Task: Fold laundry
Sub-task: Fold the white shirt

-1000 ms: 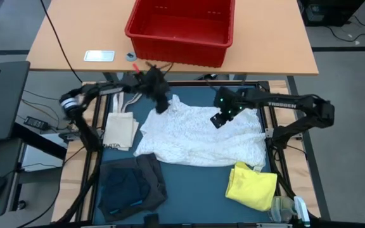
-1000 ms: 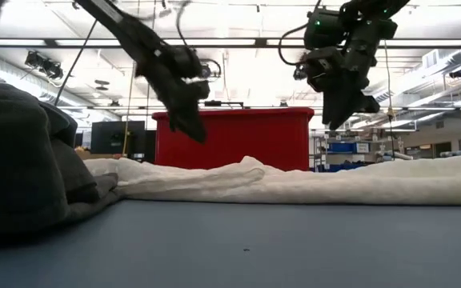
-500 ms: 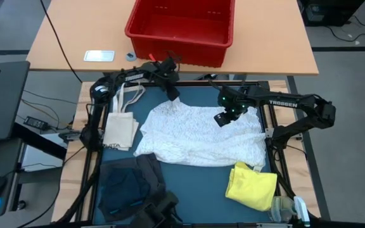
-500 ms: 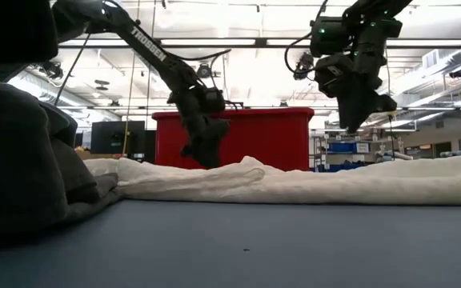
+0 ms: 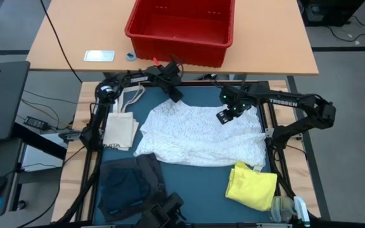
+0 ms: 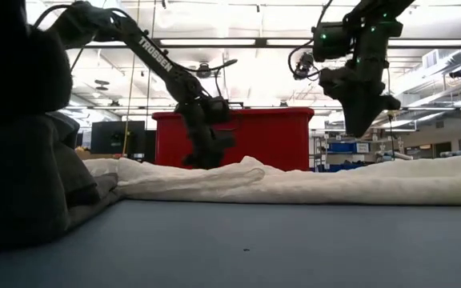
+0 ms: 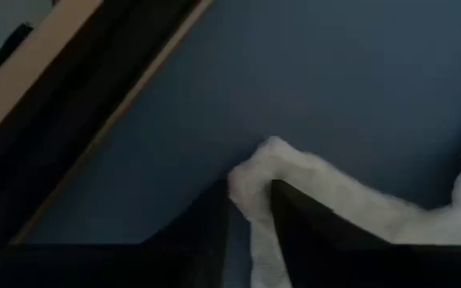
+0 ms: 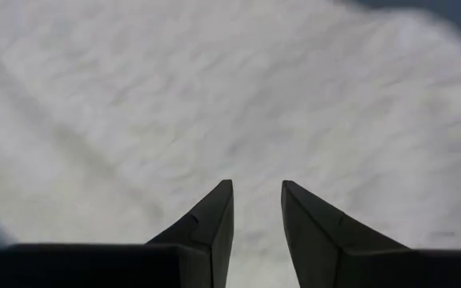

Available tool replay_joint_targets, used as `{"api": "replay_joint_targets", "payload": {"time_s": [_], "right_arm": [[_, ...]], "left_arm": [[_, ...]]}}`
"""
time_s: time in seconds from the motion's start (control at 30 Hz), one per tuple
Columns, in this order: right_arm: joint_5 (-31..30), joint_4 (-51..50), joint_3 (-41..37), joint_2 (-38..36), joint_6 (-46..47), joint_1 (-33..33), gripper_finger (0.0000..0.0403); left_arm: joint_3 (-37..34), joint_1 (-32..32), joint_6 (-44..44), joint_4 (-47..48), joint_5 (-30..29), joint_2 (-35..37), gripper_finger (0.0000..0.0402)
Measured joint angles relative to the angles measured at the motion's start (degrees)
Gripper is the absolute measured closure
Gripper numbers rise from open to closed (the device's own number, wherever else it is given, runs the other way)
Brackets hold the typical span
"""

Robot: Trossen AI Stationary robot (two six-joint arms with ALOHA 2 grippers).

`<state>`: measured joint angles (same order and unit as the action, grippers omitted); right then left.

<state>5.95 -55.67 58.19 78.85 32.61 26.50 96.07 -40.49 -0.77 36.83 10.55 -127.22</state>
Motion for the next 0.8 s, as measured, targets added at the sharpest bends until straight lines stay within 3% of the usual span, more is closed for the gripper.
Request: {"api": "replay_joint_targets", "payload": {"time_s": [0.1, 0.17, 0.43, 0.57, 0.8], "right_arm": [[-6.07, -0.16, -0.11, 0.52, -1.66, 3.43, 0.0288], [-6.92, 0.91, -1.52, 0.95, -4.02, 7.06, 0.0288], [-10.95, 4.4, -5.07, 6.42, -22.13, 15.63, 0.0267], [-17.24, 4.27, -4.61, 10.4, -21.27, 18.01, 0.0232], [-17.26, 2.37, -4.61, 18.25, -17.71, 21.05, 0.0179]], "left_arm": [[0.02, 0.32, 0.59, -0.6, -0.11, -0.09, 0.0357], [0.02, 0.35, 0.34, 0.41, 0.25, 0.08, 0.0388], [0.02, 0.81, -2.53, 7.56, 0.76, 8.05, 0.0398], [-0.02, 0.8, -2.87, 6.92, -0.45, 10.64, 0.04], [-0.09, 0.11, -1.6, 9.03, -1.12, 11.08, 0.04]]}}
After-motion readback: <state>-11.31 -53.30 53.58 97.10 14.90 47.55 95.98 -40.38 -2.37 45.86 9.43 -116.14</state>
